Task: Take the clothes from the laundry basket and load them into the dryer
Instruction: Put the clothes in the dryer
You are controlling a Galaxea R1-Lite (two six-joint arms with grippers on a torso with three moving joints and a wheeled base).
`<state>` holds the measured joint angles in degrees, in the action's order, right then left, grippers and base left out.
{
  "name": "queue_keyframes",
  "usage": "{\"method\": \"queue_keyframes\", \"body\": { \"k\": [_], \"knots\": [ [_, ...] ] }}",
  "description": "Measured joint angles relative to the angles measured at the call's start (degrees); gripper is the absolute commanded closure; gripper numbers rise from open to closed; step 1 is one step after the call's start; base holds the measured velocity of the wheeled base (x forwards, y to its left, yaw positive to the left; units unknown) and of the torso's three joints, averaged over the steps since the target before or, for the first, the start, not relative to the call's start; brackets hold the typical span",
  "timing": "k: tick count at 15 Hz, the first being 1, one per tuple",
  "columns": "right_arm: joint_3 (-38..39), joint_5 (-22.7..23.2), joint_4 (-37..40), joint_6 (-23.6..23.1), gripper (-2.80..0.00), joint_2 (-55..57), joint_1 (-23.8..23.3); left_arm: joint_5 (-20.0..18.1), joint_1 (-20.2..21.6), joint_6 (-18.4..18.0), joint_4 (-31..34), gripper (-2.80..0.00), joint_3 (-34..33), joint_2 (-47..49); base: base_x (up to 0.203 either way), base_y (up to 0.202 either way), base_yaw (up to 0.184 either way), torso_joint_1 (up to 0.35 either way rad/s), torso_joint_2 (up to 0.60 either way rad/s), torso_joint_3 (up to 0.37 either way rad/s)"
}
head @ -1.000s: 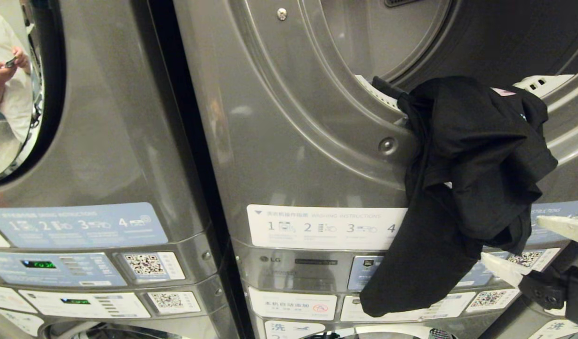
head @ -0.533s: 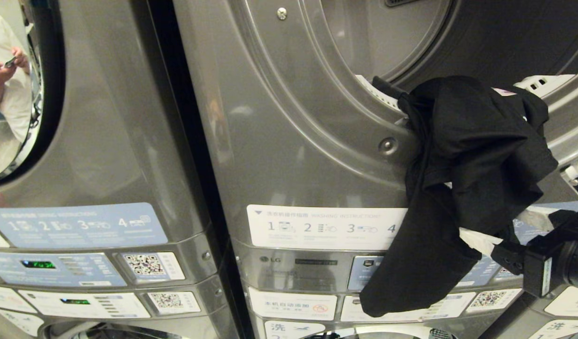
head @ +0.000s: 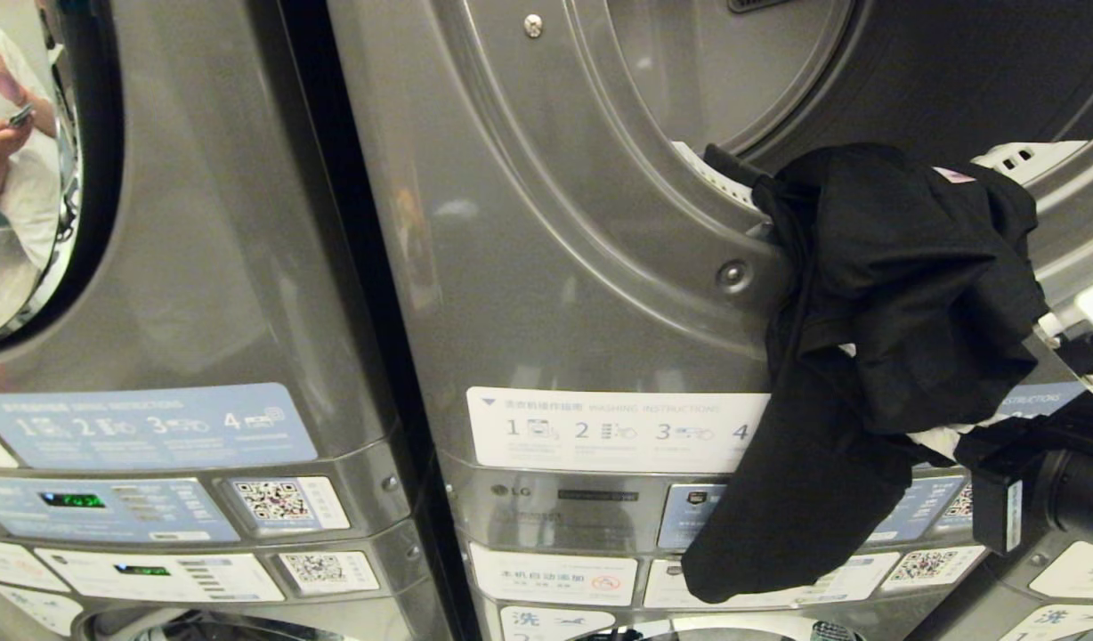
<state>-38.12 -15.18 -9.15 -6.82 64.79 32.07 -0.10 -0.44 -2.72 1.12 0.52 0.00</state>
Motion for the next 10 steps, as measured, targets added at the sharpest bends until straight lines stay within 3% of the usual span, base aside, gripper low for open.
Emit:
{"method": "queue_keyframes", "body": {
  "k": [4, 7, 10],
  "knots": [
    [-4.38, -0.11, 0.64, -0.15, 0.00, 0.01, 0.01, 0.00, 0.00, 0.00, -0.02, 0.00, 0.00, 0.01, 0.000, 0.000, 0.000, 0.000, 0.00, 0.000],
    [-13.37, -0.11, 3.50, -0.40, 0.00, 0.12, 0.06, 0.00, 0.00, 0.00, 0.00, 0.00, 0.00, 0.01, 0.000, 0.000, 0.000, 0.000, 0.00, 0.000],
    [-23.80, -0.56, 4.85, -3.51, 0.00, 1.74, 0.06, 0.00, 0.00, 0.00, 0.00, 0.00, 0.00, 0.00, 0.000, 0.000, 0.000, 0.000, 0.00, 0.000]
  ]
}}
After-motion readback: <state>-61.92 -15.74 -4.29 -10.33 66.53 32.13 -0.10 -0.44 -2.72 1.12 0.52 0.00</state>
